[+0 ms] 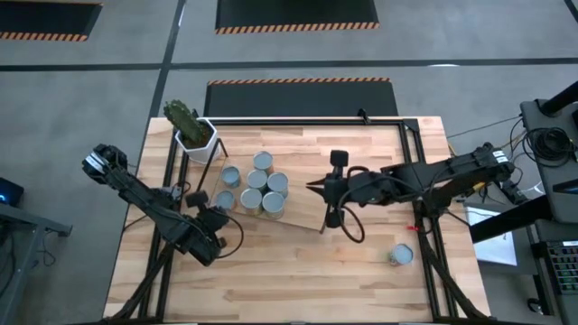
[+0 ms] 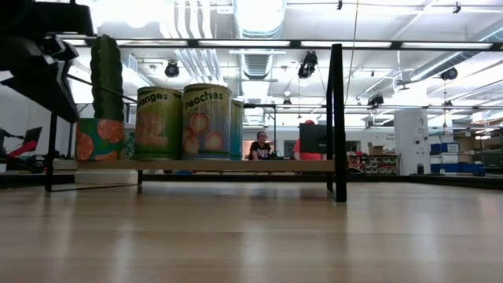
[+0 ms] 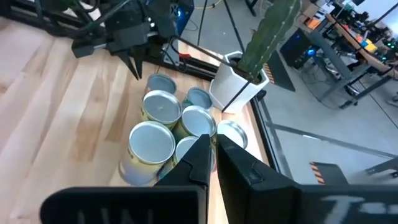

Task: Pick and place cans onto a shelf
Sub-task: Adjust the small canned oranges can on the shelf

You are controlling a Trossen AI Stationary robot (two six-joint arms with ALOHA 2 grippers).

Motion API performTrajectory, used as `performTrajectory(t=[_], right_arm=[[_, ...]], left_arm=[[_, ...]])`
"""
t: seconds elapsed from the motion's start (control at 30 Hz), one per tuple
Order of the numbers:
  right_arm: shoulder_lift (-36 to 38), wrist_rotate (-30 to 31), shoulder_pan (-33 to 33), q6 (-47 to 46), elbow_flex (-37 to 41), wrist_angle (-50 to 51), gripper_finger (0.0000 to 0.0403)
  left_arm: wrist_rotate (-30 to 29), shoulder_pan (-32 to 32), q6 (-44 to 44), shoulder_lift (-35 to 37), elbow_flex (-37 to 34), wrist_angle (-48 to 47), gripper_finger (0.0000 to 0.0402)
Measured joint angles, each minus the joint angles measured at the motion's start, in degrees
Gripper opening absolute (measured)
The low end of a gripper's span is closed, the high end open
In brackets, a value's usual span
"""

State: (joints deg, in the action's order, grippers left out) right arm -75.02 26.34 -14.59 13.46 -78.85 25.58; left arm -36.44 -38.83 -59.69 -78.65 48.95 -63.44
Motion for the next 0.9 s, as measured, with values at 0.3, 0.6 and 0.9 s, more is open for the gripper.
performTrajectory(t=[0.3, 0.6, 0.9], right_arm=[[0.24, 0.01, 0.0, -0.36, 0.37, 1.53, 0.0013], [-0.12, -4.29, 0.0, -0.8, 0.98, 2.82, 0.0013], [-0.13, -4.12, -2.8, 0.08, 4.61, 2.43, 0.0013]], left_arm=[[-5.63, 0.11, 0.18, 0.0, 0.0, -0.53, 0.0], [-5.97, 0.29, 2.7, 0.0, -1.69, -0.12, 0.0], [-5.22, 0.31, 2.79, -0.02, 2.22, 2.49, 0.0]])
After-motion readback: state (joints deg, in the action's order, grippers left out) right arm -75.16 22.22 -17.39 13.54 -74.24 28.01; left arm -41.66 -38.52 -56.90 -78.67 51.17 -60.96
